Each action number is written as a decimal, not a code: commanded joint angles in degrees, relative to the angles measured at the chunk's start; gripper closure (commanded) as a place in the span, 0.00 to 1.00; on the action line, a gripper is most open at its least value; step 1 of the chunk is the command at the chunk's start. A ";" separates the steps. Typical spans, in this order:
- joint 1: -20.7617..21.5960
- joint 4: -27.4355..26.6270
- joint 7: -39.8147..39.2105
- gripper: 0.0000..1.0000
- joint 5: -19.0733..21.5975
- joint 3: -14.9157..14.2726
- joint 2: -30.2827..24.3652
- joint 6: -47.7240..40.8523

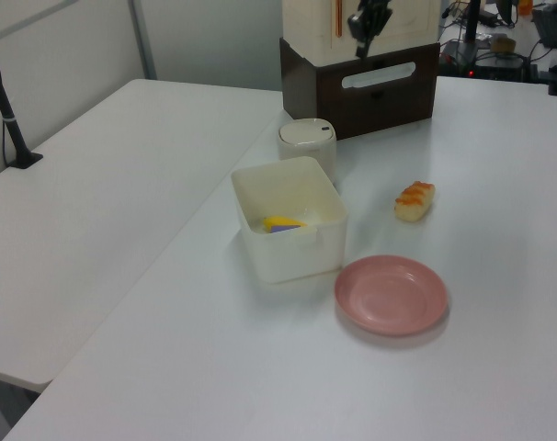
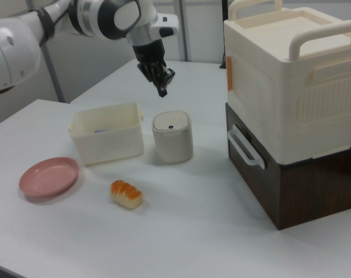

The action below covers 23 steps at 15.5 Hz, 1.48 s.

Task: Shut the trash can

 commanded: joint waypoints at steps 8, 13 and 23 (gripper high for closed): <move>-0.02 -4.02 -17.12 1.00 3.78 -0.47 -6.92 -13.55; 0.16 -4.90 -17.03 0.70 3.25 -0.56 -8.07 -13.72; 0.42 -7.09 -17.21 0.00 1.40 -0.21 -10.17 -14.34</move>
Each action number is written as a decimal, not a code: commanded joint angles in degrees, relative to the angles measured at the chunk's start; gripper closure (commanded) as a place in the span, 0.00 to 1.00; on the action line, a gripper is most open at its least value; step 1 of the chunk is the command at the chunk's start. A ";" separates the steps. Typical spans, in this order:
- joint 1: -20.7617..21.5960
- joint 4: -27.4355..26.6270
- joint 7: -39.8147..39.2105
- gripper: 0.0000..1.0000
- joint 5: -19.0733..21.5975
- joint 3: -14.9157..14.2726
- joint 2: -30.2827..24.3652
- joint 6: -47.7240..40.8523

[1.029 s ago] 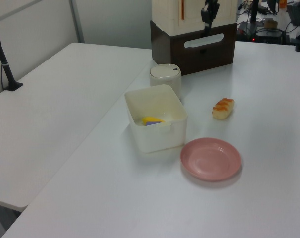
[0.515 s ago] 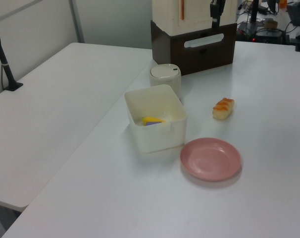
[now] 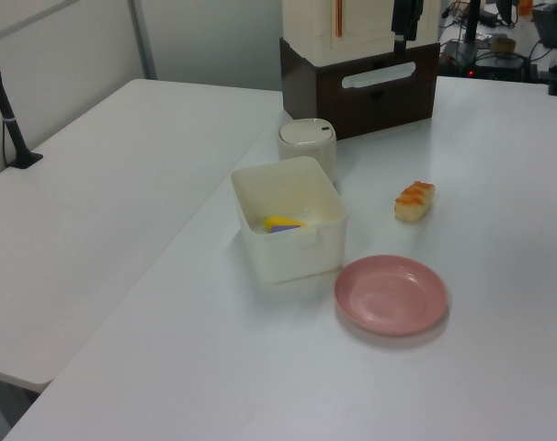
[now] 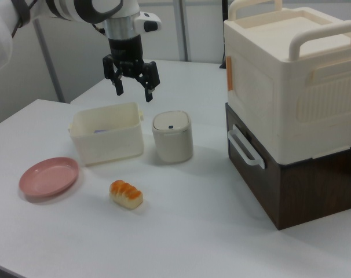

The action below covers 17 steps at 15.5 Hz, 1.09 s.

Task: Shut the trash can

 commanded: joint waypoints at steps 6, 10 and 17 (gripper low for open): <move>0.42 -6.77 -3.10 0.00 -0.14 -0.81 -6.60 -0.24; 0.86 -7.03 -2.58 0.00 0.04 -0.90 -6.95 -0.41; 2.09 -7.12 11.30 0.00 1.18 -1.68 -6.86 1.61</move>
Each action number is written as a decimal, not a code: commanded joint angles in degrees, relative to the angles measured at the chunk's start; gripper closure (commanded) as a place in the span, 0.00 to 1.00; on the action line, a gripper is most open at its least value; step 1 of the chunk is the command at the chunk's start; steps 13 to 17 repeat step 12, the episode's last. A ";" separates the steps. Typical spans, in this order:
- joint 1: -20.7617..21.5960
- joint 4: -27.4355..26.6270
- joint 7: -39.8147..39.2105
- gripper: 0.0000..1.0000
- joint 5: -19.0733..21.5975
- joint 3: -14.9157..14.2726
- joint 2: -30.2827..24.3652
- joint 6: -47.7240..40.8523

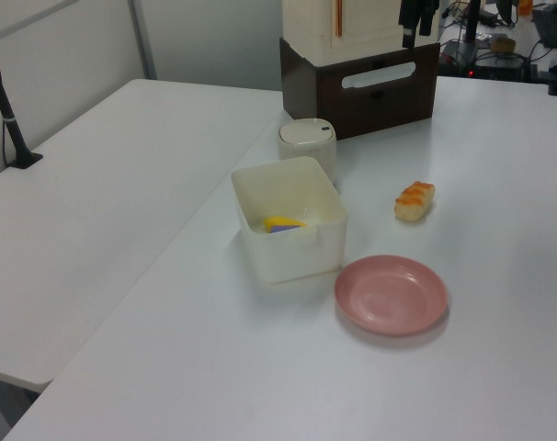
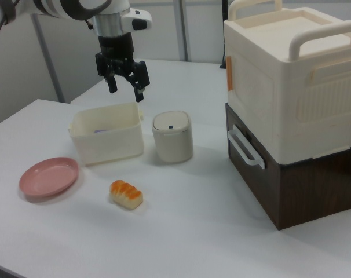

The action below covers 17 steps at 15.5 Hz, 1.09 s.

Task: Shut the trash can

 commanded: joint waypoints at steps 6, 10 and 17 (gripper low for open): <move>2.02 -2.79 2.04 0.00 0.78 -1.76 -2.16 1.52; 2.02 -2.79 1.96 0.00 0.78 -1.76 -2.16 1.52; 2.02 -2.79 1.96 0.00 0.78 -1.76 -2.16 1.52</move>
